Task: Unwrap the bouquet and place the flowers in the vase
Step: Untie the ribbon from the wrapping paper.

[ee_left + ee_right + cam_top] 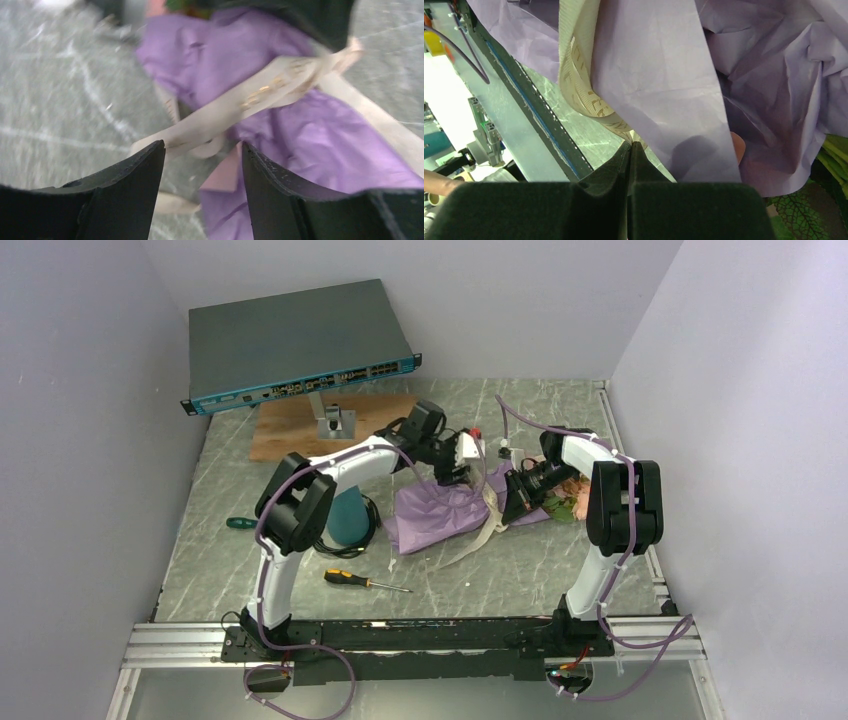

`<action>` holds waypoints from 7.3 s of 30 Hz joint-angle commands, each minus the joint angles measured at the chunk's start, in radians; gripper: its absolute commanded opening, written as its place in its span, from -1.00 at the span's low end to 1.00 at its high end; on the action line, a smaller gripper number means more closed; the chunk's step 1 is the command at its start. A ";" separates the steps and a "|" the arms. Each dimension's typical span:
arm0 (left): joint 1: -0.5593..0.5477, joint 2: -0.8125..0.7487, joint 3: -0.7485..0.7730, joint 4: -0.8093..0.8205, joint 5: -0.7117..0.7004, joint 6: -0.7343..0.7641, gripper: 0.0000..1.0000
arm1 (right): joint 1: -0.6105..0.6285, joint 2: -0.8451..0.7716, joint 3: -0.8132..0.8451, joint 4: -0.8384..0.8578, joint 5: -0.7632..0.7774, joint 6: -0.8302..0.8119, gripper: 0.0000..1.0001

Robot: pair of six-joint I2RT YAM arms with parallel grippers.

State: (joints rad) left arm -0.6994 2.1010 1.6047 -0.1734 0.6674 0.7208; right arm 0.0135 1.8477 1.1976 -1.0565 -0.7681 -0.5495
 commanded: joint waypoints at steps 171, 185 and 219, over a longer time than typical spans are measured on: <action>0.026 0.315 0.448 -0.360 0.014 0.256 0.30 | -0.006 -0.047 0.100 -0.016 -0.122 0.062 -0.17; 0.034 0.366 0.485 -0.298 -0.048 0.188 -0.60 | -0.008 -0.031 0.129 -0.017 -0.116 0.069 -0.16; 0.078 0.155 0.355 -0.065 -0.431 -0.148 -1.00 | -0.009 -0.037 0.163 0.010 -0.121 0.105 -0.17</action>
State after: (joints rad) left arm -0.6178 2.1899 1.8835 -0.2379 0.5007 0.5858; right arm 0.0086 1.8439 1.3254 -1.0603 -0.8661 -0.4438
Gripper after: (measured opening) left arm 0.012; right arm 0.414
